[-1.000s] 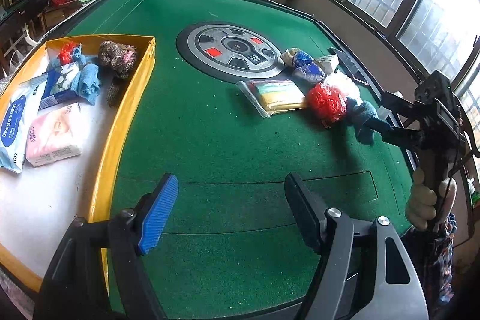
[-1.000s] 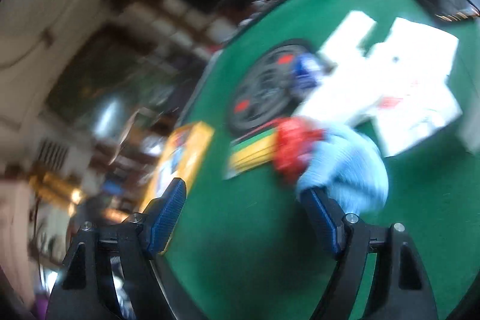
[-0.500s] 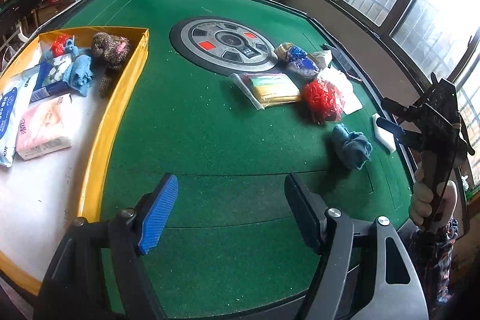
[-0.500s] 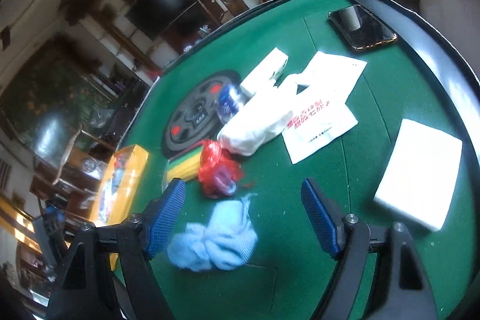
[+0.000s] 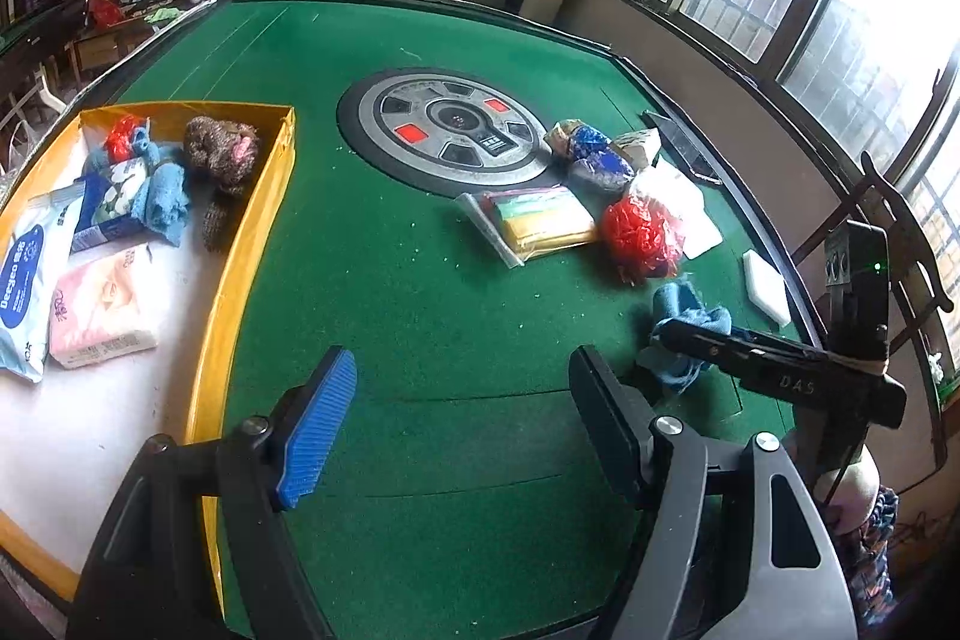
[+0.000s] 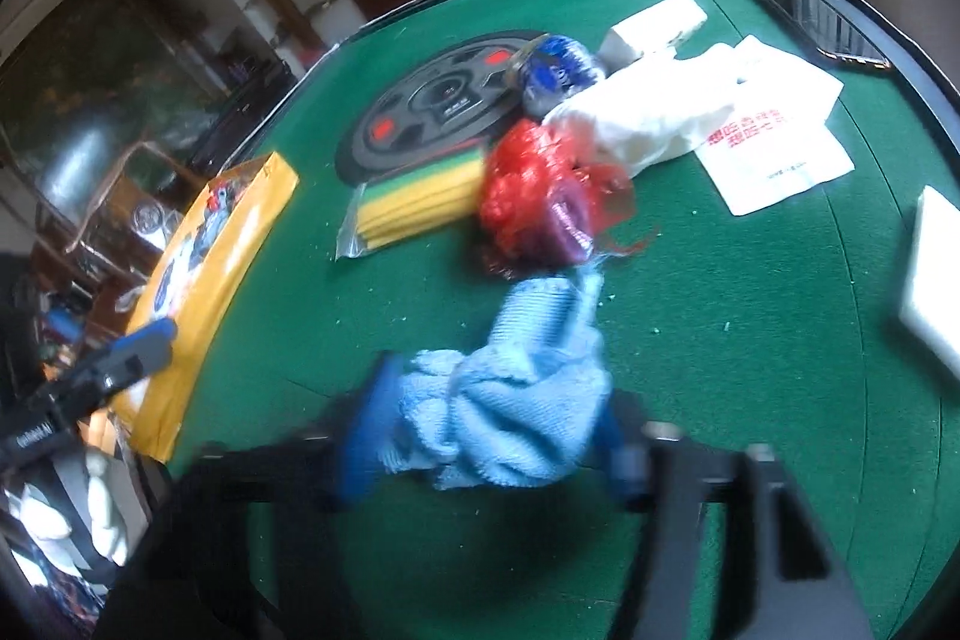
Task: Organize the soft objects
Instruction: 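Grasp the light-blue towel with the right gripper, then grasp the red mesh bag with left while right lifts the blue towel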
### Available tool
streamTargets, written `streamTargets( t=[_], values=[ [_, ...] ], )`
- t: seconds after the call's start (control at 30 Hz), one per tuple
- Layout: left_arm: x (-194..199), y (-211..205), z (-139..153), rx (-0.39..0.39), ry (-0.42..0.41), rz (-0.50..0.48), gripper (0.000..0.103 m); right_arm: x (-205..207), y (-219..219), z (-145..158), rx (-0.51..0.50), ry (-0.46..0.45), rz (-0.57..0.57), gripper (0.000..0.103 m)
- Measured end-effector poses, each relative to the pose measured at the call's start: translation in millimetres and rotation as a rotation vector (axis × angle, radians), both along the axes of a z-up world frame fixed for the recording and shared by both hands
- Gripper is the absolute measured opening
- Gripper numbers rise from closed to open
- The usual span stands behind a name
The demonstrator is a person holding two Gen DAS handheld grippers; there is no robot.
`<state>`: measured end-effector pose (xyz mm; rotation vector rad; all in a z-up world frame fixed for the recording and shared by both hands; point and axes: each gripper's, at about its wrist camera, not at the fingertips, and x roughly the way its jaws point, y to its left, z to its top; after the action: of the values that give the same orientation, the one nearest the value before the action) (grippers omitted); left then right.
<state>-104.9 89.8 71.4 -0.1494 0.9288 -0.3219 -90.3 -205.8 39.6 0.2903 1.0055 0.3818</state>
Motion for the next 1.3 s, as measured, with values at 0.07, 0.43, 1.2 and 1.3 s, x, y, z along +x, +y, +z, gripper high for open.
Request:
streamTargets(
  t=[0.07,0.43,1.2,1.3],
  values=[
    [4.9,-7.0,5.4,0.006,-0.011,-0.013,0.073,-3.6,-2.3,2.4,0.002,-0.016,-0.003,0.034],
    [69.7,-106.9,1.9,0.047,0.000,-0.231,0.073,-26.4,-67.4,4.7,0.035,-0.042,-0.134,0.034],
    [106.0,-209.4,-49.2,0.223,0.001,-0.378,0.044,-29.3,-85.8,4.1,0.139,-0.047,-0.149,0.035],
    [93.4,-197.1,-37.8,0.204,-0.033,-0.368,0.044,-31.3,-79.0,7.8,0.104,-0.069,-0.140,0.035]
  ],
)
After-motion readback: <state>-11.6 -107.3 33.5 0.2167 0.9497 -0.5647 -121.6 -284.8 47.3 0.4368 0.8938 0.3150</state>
